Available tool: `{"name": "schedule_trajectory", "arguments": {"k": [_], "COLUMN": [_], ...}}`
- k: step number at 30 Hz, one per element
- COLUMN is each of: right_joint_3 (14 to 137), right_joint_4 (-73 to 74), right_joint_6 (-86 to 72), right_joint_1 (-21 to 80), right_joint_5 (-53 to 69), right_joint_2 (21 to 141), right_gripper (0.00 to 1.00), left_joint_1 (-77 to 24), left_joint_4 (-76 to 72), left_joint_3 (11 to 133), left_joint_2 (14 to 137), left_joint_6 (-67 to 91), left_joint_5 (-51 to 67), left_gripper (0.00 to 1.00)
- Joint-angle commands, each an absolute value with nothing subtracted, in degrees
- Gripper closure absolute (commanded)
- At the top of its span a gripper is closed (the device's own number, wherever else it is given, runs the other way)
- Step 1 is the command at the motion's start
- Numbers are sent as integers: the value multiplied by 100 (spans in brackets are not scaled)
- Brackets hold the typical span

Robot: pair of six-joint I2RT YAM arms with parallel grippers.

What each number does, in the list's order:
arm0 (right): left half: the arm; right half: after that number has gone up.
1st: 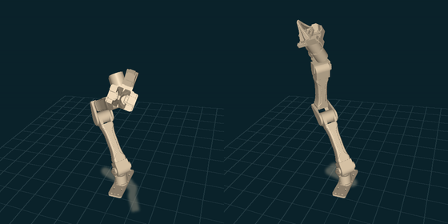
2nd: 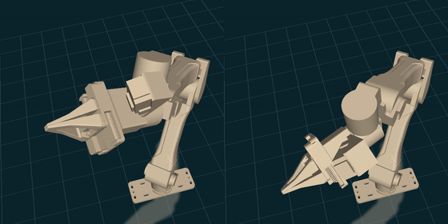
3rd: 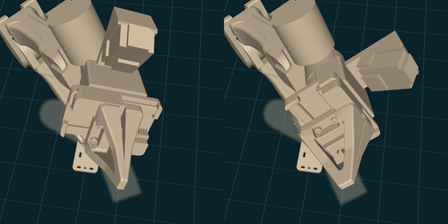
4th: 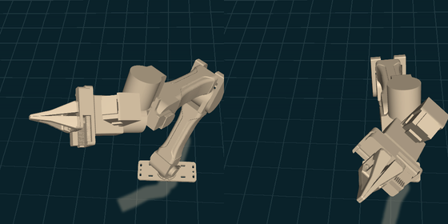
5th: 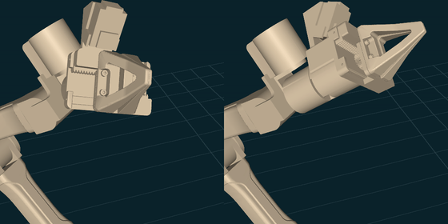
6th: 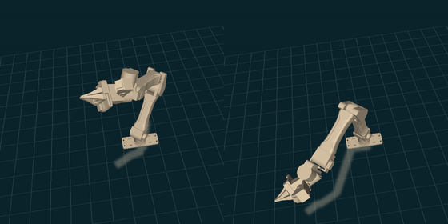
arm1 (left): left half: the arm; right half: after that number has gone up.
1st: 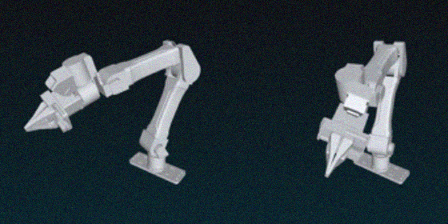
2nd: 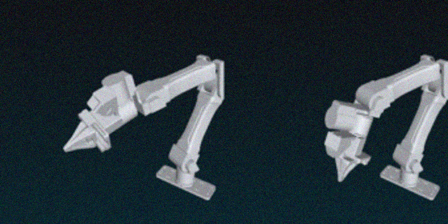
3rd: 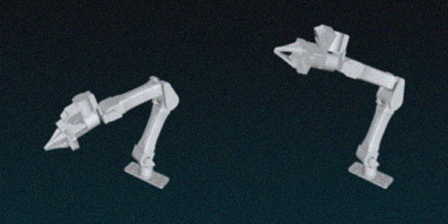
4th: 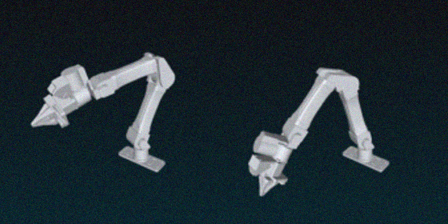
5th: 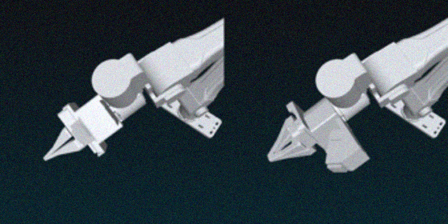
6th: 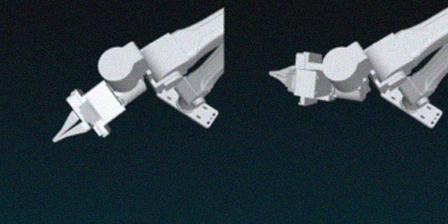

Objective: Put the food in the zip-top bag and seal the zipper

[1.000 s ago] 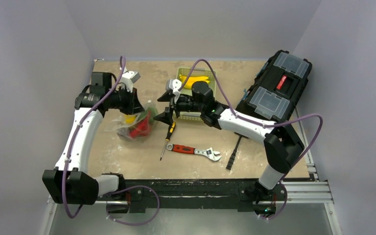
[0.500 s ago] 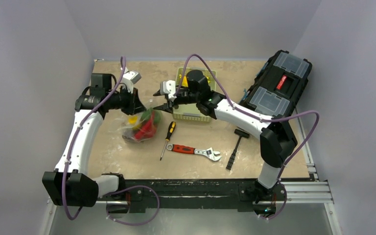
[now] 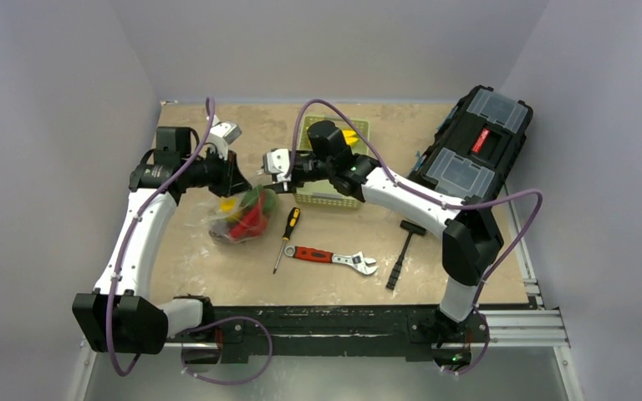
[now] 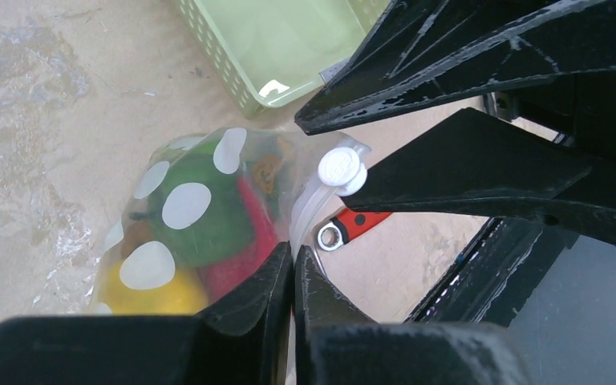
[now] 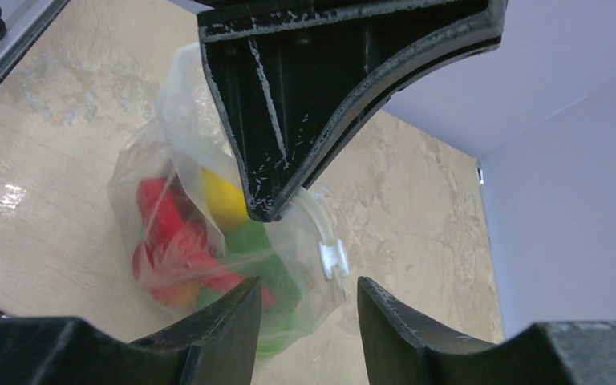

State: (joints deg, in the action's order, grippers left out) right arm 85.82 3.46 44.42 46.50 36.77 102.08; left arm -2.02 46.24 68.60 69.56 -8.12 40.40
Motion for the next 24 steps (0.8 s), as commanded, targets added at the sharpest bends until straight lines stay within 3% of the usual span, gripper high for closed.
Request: {"name": "schedule_trajectory", "arguments": {"k": [1, 6, 10, 16, 21, 24], "right_joint_3": [8883, 9085, 9165, 9415, 9761, 10134], "right_joint_4": [177, 104, 178, 796, 1319, 1831], "right_joint_6": [4428, 4124, 4032, 4023, 3972, 4015], "right_joint_1": [4650, 4649, 4644, 4592, 4332, 4197], "right_joint_5": [3809, 4266, 4468, 4688, 5510, 6036], "right_joint_2": [10372, 10580, 10658, 10688, 10779, 10991], "right_gripper": [56, 75, 96, 100, 100, 100], "left_joint_1": [-229, -437, -786, -1856, -1964, -1964], "left_joint_4": [4319, 4187, 4067, 2914, 1605, 1328], "left_joint_3": [6882, 6748, 6547, 5613, 4546, 4302], "left_joint_2": [6746, 6476, 6173, 5352, 4388, 4240], "left_joint_6": [-763, -589, -577, -1188, -1793, -2179], "left_joint_5": [4449, 3532, 2609, 513, 775, 1008], "left_gripper": [91, 60, 52, 40, 26, 25]}}
